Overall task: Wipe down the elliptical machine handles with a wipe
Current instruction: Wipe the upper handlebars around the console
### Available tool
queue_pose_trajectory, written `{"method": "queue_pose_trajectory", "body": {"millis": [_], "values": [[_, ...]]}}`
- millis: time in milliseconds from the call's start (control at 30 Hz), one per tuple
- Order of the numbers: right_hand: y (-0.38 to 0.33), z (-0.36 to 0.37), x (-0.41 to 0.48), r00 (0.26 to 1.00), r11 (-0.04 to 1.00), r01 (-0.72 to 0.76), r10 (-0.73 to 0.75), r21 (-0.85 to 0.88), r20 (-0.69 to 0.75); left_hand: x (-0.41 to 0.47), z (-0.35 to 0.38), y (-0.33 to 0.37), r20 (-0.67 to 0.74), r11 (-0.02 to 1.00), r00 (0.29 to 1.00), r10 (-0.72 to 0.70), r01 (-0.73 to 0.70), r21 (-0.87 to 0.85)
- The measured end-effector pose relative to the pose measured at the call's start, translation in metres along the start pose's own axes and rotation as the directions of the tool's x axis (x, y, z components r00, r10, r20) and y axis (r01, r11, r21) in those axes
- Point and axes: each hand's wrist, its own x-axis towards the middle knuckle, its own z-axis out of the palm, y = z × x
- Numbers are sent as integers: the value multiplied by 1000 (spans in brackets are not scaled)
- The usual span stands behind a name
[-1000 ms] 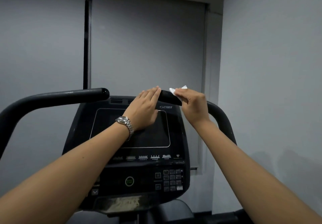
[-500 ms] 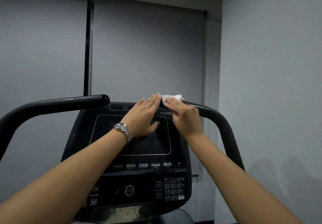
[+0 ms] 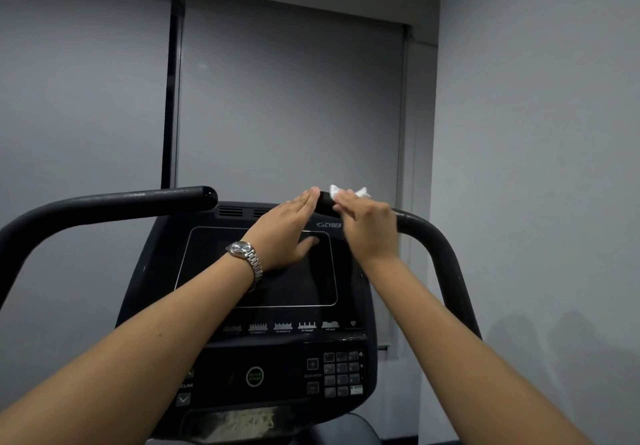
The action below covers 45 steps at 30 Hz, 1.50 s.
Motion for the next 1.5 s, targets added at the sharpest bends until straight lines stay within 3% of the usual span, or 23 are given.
{"method": "queue_pose_trajectory", "body": {"millis": [167,267,433,533,633,800,933,1067,1267,1400,1500], "values": [[16,0,-31,982,983,184,-184,-3,-30,1,0,-2,10,1000,1000,5,-5,-19],[24,-5,-28,984,996,87,-90,-24,-155,1,0,-5,2,1000,1000,19,-19,-12],[12,0,-29,990,992,121,-122,-22,-67,9,-1,-3,-92,998,996,5,0,55],[42,-27,-34,991,998,37,-42,-47,-124,20,-1,3,-133,988,991,34,-13,154],[37,-29,-30,992,999,-33,29,-35,-122,36,1,12,-73,968,996,50,-30,250],[44,-31,-37,996,1000,-22,21,-7,-85,61,13,24,37,917,998,58,-68,393],[51,-42,-24,984,992,-119,124,43,-130,62,22,21,-27,919,993,113,-94,382],[37,-25,-27,996,996,-73,76,46,-57,60,19,24,-13,917,996,90,-78,392],[53,-39,-27,981,992,-118,123,46,-148,60,18,24,-35,919,994,105,-84,384],[41,-23,-33,995,997,-65,67,32,-80,60,17,25,-36,926,992,118,-97,365],[63,-38,-44,991,998,-56,54,-8,-123,61,18,24,-34,933,992,125,-105,345]]}}
